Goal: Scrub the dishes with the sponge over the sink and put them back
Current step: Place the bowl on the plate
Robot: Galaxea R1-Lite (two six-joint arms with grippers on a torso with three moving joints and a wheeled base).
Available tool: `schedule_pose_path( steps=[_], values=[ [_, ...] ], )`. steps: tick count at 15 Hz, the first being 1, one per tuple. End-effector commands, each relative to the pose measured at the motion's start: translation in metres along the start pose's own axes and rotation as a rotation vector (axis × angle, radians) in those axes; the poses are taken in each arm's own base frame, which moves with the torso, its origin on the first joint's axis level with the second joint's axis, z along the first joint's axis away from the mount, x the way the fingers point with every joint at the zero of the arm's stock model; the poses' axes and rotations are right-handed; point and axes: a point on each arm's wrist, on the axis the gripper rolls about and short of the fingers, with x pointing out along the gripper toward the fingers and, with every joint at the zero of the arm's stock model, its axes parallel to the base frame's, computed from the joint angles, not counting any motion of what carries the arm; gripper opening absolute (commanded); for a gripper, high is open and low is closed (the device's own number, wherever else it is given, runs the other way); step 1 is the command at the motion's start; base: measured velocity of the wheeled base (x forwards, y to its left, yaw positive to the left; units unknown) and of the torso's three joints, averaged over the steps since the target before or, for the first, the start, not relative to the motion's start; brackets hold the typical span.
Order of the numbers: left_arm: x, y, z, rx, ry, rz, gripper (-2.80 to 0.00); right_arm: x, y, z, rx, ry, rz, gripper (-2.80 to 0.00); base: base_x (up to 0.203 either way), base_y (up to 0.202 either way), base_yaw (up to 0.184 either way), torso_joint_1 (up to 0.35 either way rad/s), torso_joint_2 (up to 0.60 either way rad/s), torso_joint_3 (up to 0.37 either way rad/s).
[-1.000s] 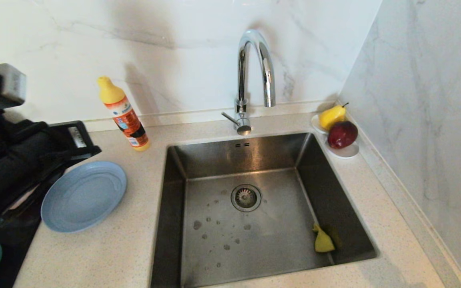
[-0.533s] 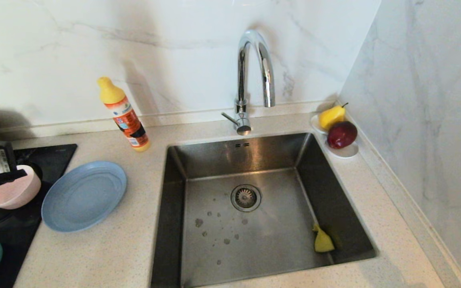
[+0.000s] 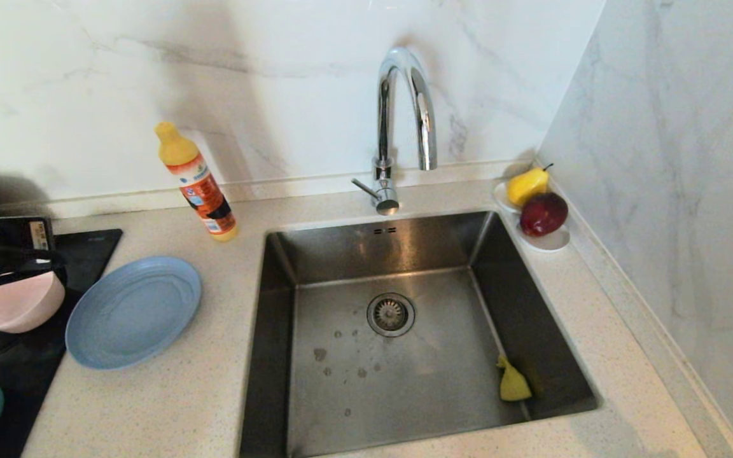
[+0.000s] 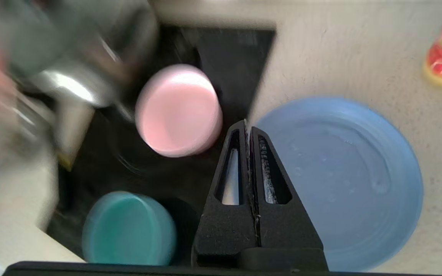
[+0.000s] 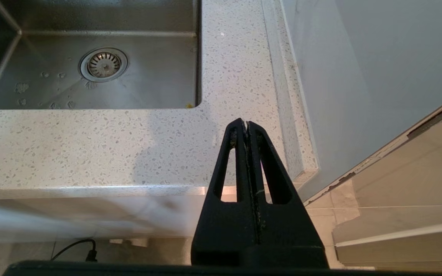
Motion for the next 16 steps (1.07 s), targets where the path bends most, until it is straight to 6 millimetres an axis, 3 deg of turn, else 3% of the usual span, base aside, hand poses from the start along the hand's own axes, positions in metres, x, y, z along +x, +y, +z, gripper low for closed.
schedule_pose_path(
  steps=[1, 5, 8, 11, 12, 16],
  values=[
    [0.035, -0.004, -0.002, -0.06, 0.153, -0.024, -2.8, 0.0, 0.0, 0.0, 0.0, 0.0, 0.001, -2.8, 0.0, 0.0, 0.0, 0.0, 0.0, 0.0],
    [0.065, 0.017, -0.001, -0.18, 0.298, -0.037, -2.8, 0.0, 0.0, 0.0, 0.0, -0.002, 0.001, -2.8, 0.0, 0.0, 0.0, 0.0, 0.0, 0.0],
    [0.087, 0.045, 0.003, -0.289, 0.374, -0.036, -2.8, 0.0, 0.0, 0.0, 0.0, -0.002, 0.001, -2.8, 0.0, 0.0, 0.0, 0.0, 0.0, 0.0],
    [0.096, 0.053, -0.002, -0.312, 0.414, -0.1, -2.8, 0.0, 0.0, 0.0, 0.0, 0.0, 0.001, -2.8, 0.0, 0.0, 0.0, 0.0, 0.0, 0.0],
    [0.1, 0.052, -0.004, -0.311, 0.425, -0.101, 0.0, 0.0, 0.0, 0.0, 0.0, 0.0, 0.001, -2.8, 0.0, 0.0, 0.0, 0.0, 0.0, 0.0],
    [0.129, 0.057, -0.017, -0.334, 0.481, -0.087, 0.0, 0.0, 0.0, 0.0, 0.0, -0.002, 0.001, -2.8, 0.0, 0.0, 0.0, 0.0, 0.0, 0.0]
  ],
)
